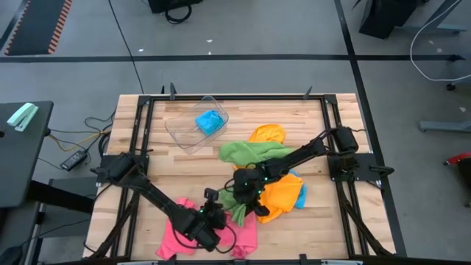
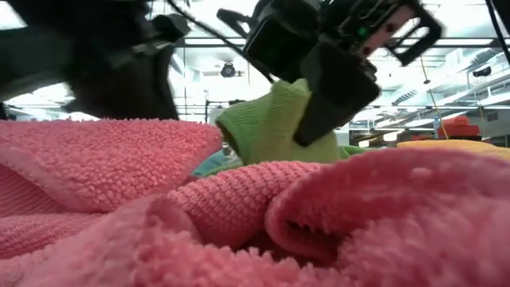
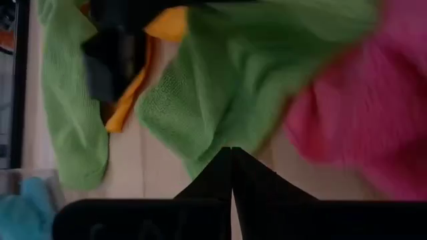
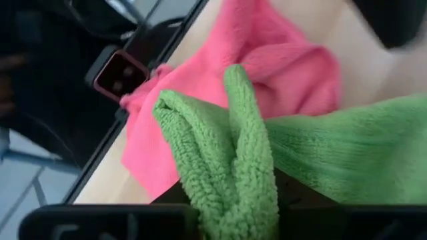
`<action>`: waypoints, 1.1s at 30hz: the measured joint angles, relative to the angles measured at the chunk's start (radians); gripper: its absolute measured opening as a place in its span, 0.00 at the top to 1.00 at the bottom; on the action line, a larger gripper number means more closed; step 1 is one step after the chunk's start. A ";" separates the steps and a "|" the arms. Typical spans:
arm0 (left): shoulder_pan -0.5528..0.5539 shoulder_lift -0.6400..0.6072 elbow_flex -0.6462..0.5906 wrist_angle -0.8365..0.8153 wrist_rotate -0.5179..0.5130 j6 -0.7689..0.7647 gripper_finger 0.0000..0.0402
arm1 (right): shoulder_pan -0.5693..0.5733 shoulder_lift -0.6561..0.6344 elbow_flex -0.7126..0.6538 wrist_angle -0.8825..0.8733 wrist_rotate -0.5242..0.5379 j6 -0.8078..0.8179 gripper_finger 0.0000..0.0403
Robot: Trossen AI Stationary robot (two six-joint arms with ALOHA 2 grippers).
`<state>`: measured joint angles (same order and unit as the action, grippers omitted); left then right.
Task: Fold microfiber towels
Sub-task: Fold the left green microfiber towel
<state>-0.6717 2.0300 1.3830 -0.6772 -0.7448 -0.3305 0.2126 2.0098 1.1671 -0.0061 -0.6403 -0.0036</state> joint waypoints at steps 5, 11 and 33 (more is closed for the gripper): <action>0.041 0.031 0.000 0.070 0.005 -0.002 0.96 | 0.055 -0.001 0.000 -0.011 0.146 -0.024 0.81; 0.061 0.047 0.000 0.079 0.005 0.062 0.90 | 0.108 -0.001 0.000 -0.038 0.221 -0.024 0.75; 0.073 0.119 0.000 0.132 -0.153 0.557 0.64 | 0.139 -0.001 0.000 -0.052 0.328 0.004 0.57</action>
<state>-0.5991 2.1490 1.3827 -0.5453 -0.8973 0.2266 0.3517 2.0090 1.1675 -0.0586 -0.3126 0.0006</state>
